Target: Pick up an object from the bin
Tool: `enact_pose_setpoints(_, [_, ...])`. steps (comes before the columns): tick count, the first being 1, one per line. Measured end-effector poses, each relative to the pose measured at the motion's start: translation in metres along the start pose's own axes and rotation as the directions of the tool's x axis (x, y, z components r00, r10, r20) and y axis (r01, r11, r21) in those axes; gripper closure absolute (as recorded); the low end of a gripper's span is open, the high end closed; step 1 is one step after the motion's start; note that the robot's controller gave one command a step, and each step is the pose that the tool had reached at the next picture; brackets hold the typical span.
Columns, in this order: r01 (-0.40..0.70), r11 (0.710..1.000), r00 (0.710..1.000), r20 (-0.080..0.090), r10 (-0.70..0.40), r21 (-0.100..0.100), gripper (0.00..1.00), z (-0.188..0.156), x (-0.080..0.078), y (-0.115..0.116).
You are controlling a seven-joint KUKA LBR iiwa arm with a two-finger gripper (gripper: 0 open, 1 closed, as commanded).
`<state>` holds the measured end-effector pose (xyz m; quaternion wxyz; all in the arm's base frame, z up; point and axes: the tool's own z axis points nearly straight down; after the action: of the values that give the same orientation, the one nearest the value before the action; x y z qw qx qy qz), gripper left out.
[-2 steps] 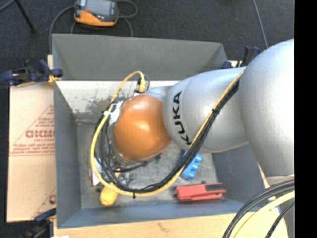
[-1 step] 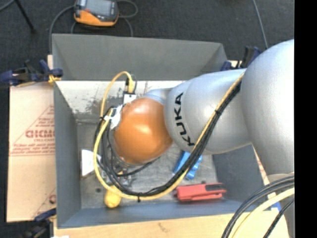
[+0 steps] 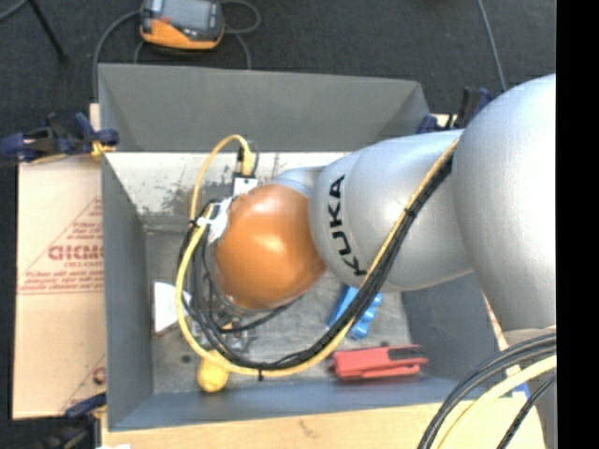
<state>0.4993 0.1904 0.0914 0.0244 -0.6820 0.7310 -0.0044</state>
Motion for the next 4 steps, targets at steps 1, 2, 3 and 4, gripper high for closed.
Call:
enact_pose_setpoints(1, [-0.001, 1.000, 1.000, -0.001, 0.001, -0.001, 1.00, 0.000, 0.000, 0.000])
enact_pose_setpoints(2, [-0.002, 1.000, 1.000, -0.001, 0.002, -0.001, 1.00, 0.000, 0.000, 0.000])
enact_pose_setpoints(3, [-0.033, 0.999, 0.999, -0.027, 0.032, -0.031, 1.00, -0.039, 0.010, 0.008])
enact_pose_setpoints(4, [-0.061, 0.997, 0.998, -0.029, 0.060, -0.038, 1.00, -0.050, 0.008, -0.011])
